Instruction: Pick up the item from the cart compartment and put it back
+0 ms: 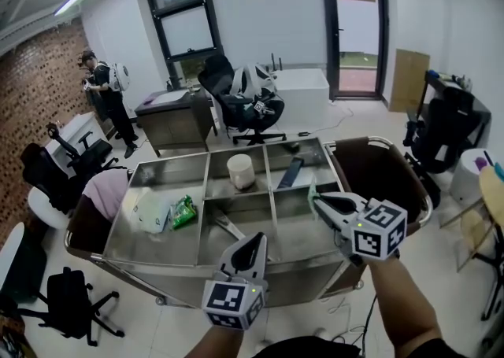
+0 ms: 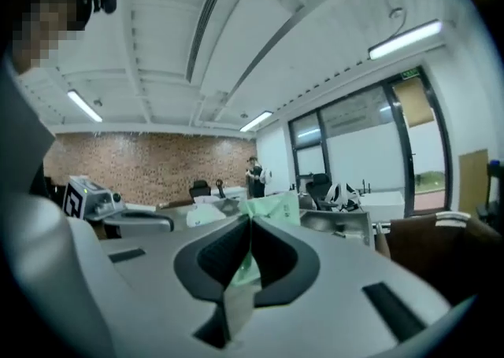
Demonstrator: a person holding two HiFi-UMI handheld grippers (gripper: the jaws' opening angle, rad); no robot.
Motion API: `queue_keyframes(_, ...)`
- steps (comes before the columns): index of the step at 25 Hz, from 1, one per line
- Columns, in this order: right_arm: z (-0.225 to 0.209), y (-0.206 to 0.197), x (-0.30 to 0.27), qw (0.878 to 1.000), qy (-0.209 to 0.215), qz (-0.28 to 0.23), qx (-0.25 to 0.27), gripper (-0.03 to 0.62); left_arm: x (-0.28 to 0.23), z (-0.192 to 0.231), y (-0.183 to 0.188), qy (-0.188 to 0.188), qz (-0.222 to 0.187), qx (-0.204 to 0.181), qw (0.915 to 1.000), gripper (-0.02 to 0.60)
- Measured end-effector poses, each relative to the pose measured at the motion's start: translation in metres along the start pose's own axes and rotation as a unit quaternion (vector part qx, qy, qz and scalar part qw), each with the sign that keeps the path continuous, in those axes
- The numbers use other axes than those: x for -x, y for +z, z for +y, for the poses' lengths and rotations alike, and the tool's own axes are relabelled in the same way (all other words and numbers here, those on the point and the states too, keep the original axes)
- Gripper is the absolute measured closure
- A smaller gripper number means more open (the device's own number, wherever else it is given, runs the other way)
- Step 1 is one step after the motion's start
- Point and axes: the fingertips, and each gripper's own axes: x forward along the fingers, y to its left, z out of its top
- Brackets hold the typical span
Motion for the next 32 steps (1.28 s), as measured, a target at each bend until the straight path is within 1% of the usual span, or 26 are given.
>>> queue_keyframes(2,-0.002,0.003,0.011,0.999,-0.013,-0.028,-0.027,0.563,0.001,0.000,0.000,0.001,-0.002,0.001,1.0000,0.581)
queue_keyframes(4,0.000,0.003,0.016,0.998,-0.024,-0.037,-0.035,0.563,0.001,0.000,-0.001,0.003,-0.003,-0.001,1.0000,0.581)
queue_keyframes(10,0.014,0.007,0.023,0.997,-0.022,-0.051,-0.045,0.563,0.000,-0.004,0.004,0.001,-0.007,-0.003,1.0000,0.581)
queue_keyframes(16,0.020,0.012,0.058,0.991,-0.034,-0.096,-0.081,0.564,0.007,-0.007,0.007,0.001,-0.011,-0.001,0.9999,0.581)
queue_keyframes(19,0.028,0.012,0.073,0.990,-0.034,-0.114,-0.075,0.564,0.010,-0.008,0.006,0.001,-0.010,0.000,1.0000,0.581)
queue_keyframes(22,0.031,0.010,0.089,0.988,-0.048,-0.133,-0.062,0.563,0.013,-0.007,0.007,0.006,-0.012,0.004,0.9999,0.581)
queue_keyframes(24,0.032,0.002,0.097,0.988,-0.055,-0.135,-0.061,0.563,0.015,-0.004,0.008,0.011,-0.015,0.004,0.9998,0.581)
queue_keyframes(28,0.030,-0.019,0.101,0.988,-0.057,-0.121,-0.078,0.563,0.020,-0.005,0.007,0.013,-0.014,0.006,0.9998,0.581)
queue_keyframes(32,0.033,-0.023,0.095,0.989,-0.048,-0.116,-0.082,0.563,0.023,-0.008,0.007,0.012,-0.018,0.006,0.9997,0.581)
